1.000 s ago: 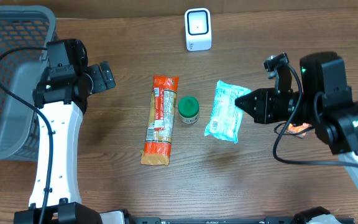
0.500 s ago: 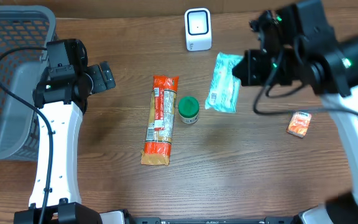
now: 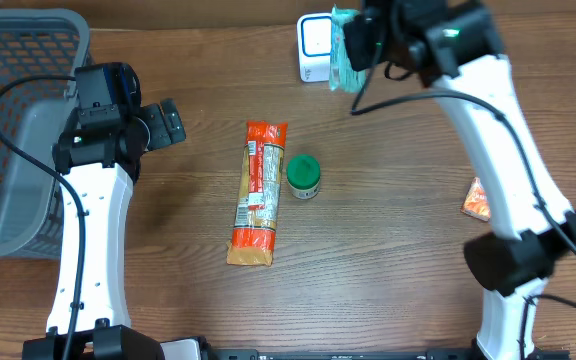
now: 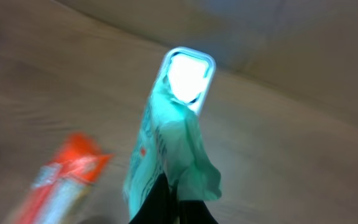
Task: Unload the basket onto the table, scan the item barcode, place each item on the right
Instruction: 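Carry the snack bar up to the white scanner with the right gripper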
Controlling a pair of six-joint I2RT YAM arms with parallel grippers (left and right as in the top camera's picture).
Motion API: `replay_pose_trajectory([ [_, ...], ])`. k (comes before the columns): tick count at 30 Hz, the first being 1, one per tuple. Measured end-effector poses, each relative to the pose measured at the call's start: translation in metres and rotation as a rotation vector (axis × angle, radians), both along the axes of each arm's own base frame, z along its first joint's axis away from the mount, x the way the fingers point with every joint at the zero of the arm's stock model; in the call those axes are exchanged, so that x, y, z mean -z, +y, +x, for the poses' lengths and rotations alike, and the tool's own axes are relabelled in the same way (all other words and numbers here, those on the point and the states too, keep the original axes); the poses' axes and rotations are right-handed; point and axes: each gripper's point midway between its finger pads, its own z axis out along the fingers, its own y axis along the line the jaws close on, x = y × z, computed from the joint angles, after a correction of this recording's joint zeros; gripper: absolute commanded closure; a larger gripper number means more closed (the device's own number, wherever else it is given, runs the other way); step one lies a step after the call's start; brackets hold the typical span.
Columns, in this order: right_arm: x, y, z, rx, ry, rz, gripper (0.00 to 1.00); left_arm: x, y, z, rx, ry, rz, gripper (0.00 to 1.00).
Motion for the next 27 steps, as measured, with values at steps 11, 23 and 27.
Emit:
replay_pose_trajectory([
  [11, 0.063, 0.045, 0.111, 0.029, -0.412, -0.469, 0.96, 0.0, 0.0, 0.0, 0.0, 0.0, 0.0, 0.0],
  [23, 0.082, 0.07, 0.136, 0.119, -0.632, -0.705, 0.96, 0.0, 0.0, 0.0, 0.0, 0.0, 0.0, 0.0],
  [27, 0.093, 0.069, 0.138, 0.134, -0.625, -0.719, 0.96, 0.0, 0.0, 0.0, 0.0, 0.0, 0.0, 0.0],
])
